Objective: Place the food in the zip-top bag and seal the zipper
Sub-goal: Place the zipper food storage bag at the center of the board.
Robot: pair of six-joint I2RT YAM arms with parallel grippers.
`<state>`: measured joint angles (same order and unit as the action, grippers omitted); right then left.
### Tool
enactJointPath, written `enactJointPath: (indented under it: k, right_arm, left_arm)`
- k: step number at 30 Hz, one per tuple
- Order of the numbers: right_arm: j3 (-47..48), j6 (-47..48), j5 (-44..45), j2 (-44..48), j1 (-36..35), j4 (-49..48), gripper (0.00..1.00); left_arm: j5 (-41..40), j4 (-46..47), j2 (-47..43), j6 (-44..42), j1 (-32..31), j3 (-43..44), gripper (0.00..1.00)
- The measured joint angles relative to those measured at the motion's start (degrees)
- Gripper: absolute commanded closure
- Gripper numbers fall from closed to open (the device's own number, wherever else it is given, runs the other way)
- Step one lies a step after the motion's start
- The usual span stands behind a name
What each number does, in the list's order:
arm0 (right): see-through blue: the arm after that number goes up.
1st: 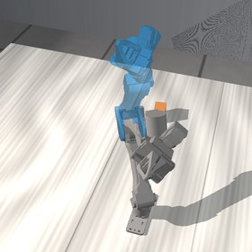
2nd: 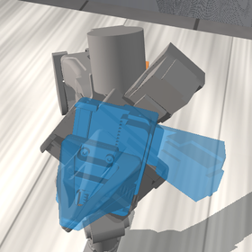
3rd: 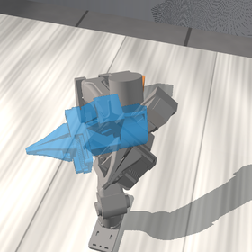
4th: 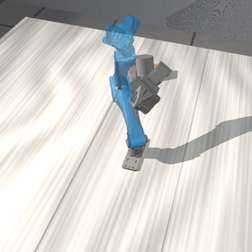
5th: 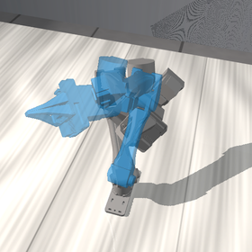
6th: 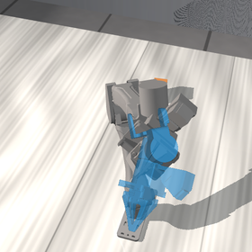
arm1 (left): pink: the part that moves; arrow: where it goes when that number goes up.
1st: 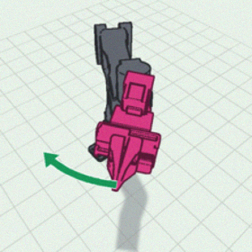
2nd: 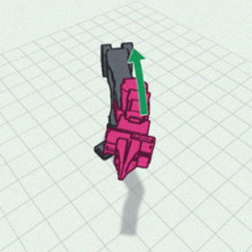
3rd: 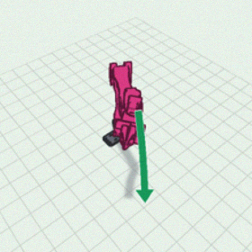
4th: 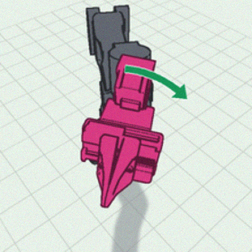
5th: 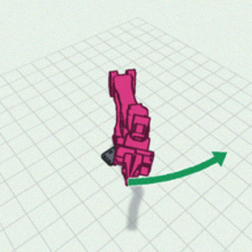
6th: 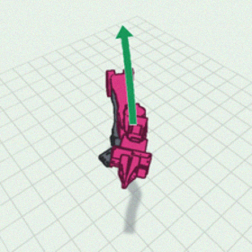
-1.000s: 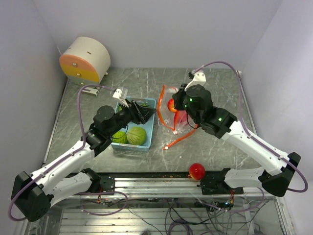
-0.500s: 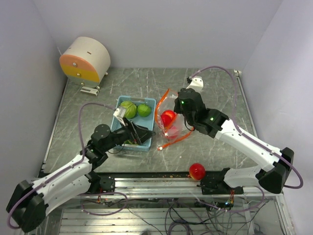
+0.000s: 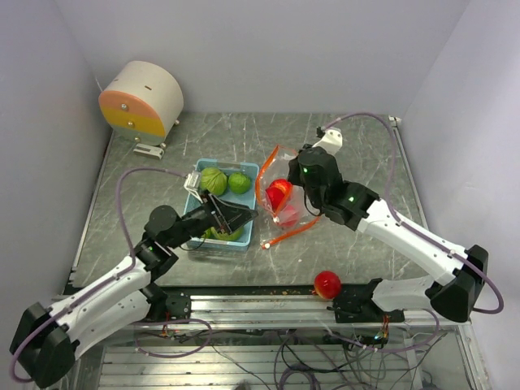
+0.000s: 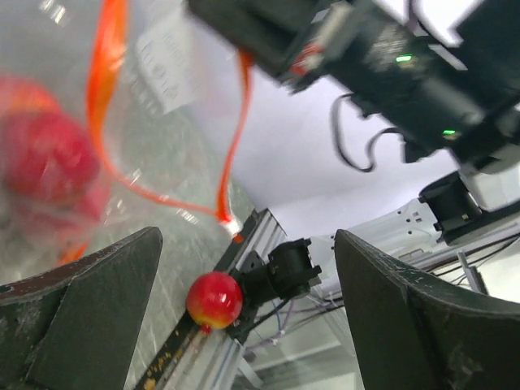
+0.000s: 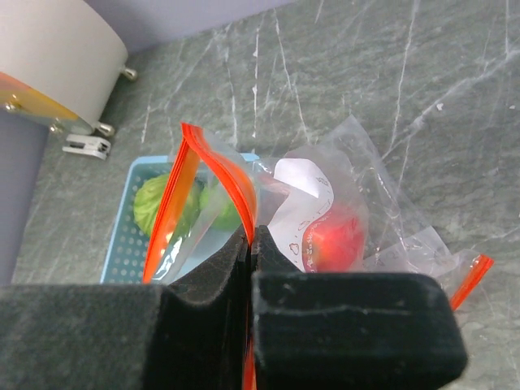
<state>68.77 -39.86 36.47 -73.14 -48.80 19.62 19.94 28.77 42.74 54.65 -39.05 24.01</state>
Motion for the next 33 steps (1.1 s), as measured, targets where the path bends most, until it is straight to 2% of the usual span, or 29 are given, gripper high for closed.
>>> enactJointPath:
  k: [4,12,21,27,30,33]
  right_arm:
    - [-1.95,-0.48,0.61,2.25,0.00,-2.60,1.00]
    - [-6.08,-1.53,1.79,4.66,0.00,-6.95,1.00]
    - [-6.71,-1.68,2.01,4.63,-0.02,-9.18,1.00]
    - [-6.93,-1.46,2.14,5.09,-0.02,-9.18,1.00]
    - [-7.19,-1.40,2.03,5.81,-0.02,-9.05,1.00]
    - [-7.54,-1.38,1.79,6.60,-0.02,-9.07,1.00]
  left_arm:
    - [-0.04,3.80,4.90,6.86,0.00,-3.98,0.03]
    - [-1.73,11.26,8.94,16.33,-0.79,-4.52,0.02]
    - [-3.23,14.62,19.82,18.29,-6.43,-1.05,0.05]
    - [-4.50,16.74,24.30,18.78,-7.15,-1.33,0.06]
    - [-5.62,18.34,26.38,18.93,-7.19,-1.36,0.11]
    - [-6.93,20.79,29.22,19.32,-7.19,-1.33,0.20]
